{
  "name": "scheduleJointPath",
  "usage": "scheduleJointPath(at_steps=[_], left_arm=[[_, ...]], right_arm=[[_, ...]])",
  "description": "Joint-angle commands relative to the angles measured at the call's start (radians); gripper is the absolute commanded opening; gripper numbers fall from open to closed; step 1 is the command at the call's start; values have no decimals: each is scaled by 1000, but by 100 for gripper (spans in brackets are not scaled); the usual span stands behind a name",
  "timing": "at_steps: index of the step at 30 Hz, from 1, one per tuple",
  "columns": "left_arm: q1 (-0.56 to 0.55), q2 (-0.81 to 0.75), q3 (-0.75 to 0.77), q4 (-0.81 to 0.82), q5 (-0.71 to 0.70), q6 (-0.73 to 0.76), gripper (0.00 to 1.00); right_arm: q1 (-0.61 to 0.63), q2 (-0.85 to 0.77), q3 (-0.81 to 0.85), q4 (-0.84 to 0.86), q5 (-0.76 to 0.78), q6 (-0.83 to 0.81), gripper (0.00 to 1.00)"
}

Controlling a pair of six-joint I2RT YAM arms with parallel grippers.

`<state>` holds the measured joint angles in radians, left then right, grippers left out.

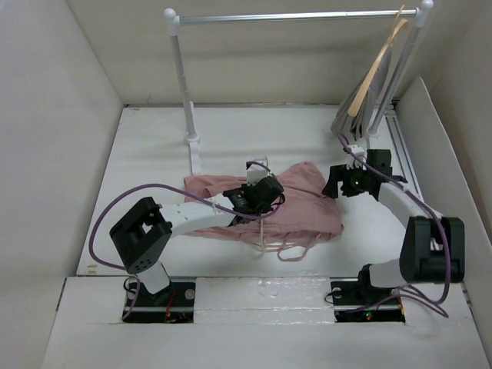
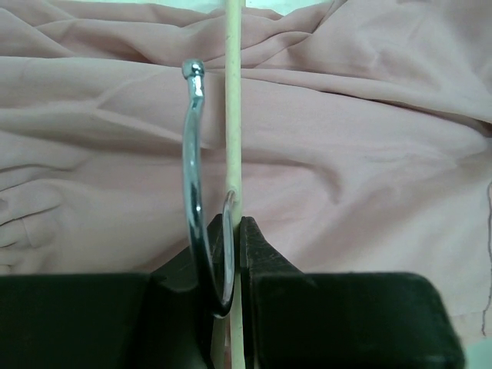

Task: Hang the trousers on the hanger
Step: Place trousers on hanger, then hang the hanger with trousers onto the clothesline

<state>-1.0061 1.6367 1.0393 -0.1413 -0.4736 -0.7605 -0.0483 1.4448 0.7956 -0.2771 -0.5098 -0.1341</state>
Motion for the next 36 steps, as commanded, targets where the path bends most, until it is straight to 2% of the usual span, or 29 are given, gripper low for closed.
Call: scheduleJointPath(at_steps=[1,4,8,10,11,12,14,16,19,25,29,31,33,35,36], left_arm=[[-5,-86,65,-30,-28,-7,0],[-14,-115,109,-56,-33,-5,0],[-14,-150,197,-104,-28,-11,0],[-25,-156,223,-126,-30,-11,0],[-25,-166,255,-129,-33,-11,0],[-25,-169,255,-132,-33,-11,0],[-25,-173,286,-144,-31,-14,0],[-34,-178,306,-152,-34,-13,0],[-34,-186,359,-170,-39,-13,0],[-34,-196,421,-204,-25,-19,0],[-34,-221,418,-198,-2,-31,0],[-34,-228,412,-190,12,-40,0],[-34,-238,404,-179,19,-40,0],[-34,-239,406,-181,24,-43,0],[-34,-242,409,-175,26,-43,0]], right_arm=[[25,-173,23,-83,2,-21,87],[68,-338,59,-126,-22,-13,87],[197,-483,60,-99,-100,59,74],[304,-520,30,-23,-136,166,67],[383,-564,10,62,-142,250,66],[384,-564,10,62,-142,296,68],[505,-578,-15,206,-115,375,73],[600,-566,3,245,-63,436,76],[678,-525,17,252,35,482,77],[712,-502,7,268,131,531,77],[725,-475,2,305,139,542,76],[737,-456,-9,346,136,562,72],[746,-440,-19,386,122,596,65],[760,-414,-33,450,102,619,54],[772,-402,-36,463,94,631,53]])
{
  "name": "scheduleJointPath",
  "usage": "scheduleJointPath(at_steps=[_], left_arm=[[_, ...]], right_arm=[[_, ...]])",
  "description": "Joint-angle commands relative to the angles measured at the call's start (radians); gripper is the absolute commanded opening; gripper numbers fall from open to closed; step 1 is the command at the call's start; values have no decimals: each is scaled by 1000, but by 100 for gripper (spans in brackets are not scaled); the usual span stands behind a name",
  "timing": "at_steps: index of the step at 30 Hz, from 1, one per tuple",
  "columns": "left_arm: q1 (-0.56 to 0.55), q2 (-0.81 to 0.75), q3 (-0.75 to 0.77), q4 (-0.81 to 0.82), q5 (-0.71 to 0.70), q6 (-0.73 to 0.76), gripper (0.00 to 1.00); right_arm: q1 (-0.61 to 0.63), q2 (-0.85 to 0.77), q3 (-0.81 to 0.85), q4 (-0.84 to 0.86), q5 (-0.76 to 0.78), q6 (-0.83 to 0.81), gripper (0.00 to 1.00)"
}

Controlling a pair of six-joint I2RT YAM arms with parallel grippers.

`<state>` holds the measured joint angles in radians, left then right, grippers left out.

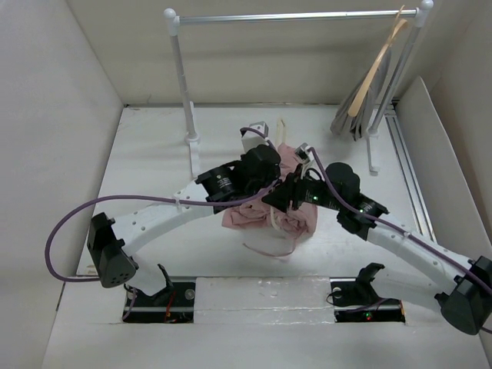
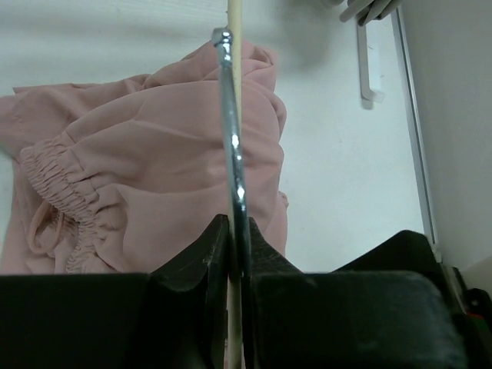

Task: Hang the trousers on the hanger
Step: Hang the hanger with trousers onto the clothesline

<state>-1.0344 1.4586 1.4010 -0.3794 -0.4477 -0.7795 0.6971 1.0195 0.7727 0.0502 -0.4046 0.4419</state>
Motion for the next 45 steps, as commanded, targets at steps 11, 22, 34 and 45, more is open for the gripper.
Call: scheduleJointPath(at_steps=[11,22,34,45], left_arm=[[13,-129,23,106,1,-29,0],[37,-126,130,129,41,22,0],[72,-162,216,123,78,68,73],[91,-293,263,103,89,123,99]], right_arm=[[90,22,-23,214,30,136,0],[90,48,114,292,46,244,0],[-4,37,186,290,35,297,0],[-82,171,361,295,13,281,0]])
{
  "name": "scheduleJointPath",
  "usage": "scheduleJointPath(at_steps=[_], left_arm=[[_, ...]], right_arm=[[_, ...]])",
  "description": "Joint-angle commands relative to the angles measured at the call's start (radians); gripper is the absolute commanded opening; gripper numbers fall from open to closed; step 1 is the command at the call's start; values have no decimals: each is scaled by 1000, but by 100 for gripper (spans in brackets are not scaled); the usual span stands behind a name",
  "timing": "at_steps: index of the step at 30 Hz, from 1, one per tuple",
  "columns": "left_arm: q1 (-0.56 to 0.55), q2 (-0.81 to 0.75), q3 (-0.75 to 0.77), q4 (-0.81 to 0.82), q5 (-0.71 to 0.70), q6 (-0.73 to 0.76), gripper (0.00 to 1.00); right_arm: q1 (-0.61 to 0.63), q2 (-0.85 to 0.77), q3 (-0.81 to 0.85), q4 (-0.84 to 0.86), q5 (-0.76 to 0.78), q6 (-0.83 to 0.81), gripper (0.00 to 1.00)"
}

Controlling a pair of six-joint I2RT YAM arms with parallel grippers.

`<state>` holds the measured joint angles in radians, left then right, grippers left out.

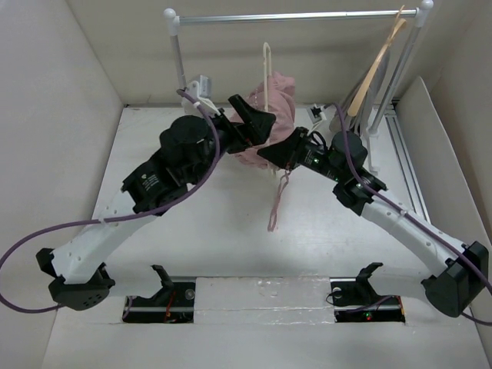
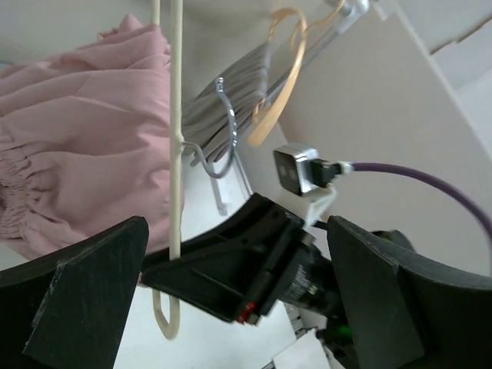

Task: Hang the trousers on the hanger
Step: Hang the hanger with trousers onto the clothesline

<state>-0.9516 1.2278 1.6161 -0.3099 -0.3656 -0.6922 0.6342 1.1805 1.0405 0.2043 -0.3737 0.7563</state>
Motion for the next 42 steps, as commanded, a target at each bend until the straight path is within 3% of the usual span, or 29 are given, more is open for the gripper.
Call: scheduleJointPath(at_steps=[1,8,16,21,28,33,36,42], left_arm=[[8,-74,47,31,-7,40,99],[8,-204,-102,-24,-85,45,99],[8,-396,-422,-78,-61,-107,99],[8,-448,-510,-97,-38,-155,99],[8,-484,-545,-74,-30,-156,99],[8,-484,-530,-92,-65,-129,99],[8,-472,-515,-90,-64,-116,99],[8,-445,-495,-92,-47,-98,99]], right_arm=[[-19,22,108,142,-21,-32,0],[-142,111,271,178,-11,-6,0],[-326,198,342,228,9,98,0],[-378,248,381,199,18,161,0],[-269,160,365,133,-36,-17,0],[-145,51,168,121,-44,-8,0],[-145,14,86,150,-14,34,0],[-215,117,130,195,-21,104,0]])
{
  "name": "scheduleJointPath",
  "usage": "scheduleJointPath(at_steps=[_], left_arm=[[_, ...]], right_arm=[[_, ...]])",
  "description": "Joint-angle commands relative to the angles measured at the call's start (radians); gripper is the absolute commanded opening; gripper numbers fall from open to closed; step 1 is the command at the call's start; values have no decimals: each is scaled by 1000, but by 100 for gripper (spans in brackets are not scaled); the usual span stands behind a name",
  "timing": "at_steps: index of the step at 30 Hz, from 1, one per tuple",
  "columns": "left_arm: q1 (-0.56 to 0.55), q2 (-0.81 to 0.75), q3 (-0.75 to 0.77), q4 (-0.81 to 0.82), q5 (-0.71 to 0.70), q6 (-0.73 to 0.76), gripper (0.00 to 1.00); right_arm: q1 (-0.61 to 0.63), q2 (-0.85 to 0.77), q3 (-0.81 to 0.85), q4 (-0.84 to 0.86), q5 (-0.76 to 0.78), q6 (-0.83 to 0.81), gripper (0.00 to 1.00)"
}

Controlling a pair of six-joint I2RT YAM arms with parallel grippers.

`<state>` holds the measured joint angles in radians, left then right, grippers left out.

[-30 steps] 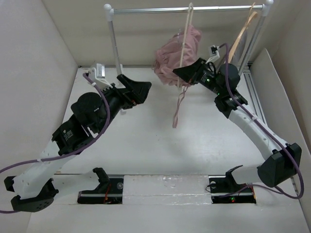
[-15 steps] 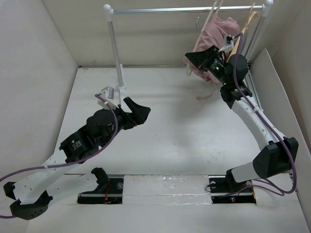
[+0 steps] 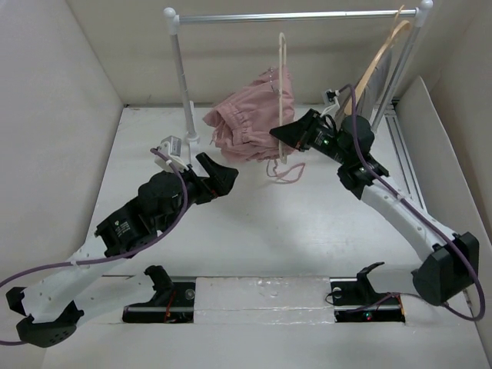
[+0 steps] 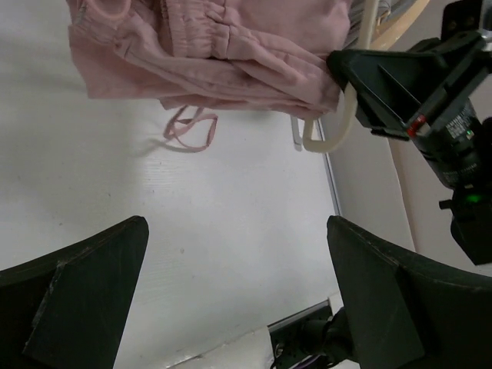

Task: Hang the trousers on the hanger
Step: Hang the hanger with trousers onto the clothesline

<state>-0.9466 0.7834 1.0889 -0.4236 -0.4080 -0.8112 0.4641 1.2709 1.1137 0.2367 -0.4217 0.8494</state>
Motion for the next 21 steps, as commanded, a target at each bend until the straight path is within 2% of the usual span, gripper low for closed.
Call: scheduleJointPath(at_steps=[1,6,15,21], left_arm=[[3,-1,26,23,-3,21,99],[3,13,43,-4,-11,30,99],[3,82,75,-23,-12,58,99],[3,148,66,11,46,60,99]], right_arm=[[-70,45,70,177,29,23,0],[-137,184,156,248,43,100,0],[-278,306,322,415,44,229,0],[-346,311,288,542,57,322,0]])
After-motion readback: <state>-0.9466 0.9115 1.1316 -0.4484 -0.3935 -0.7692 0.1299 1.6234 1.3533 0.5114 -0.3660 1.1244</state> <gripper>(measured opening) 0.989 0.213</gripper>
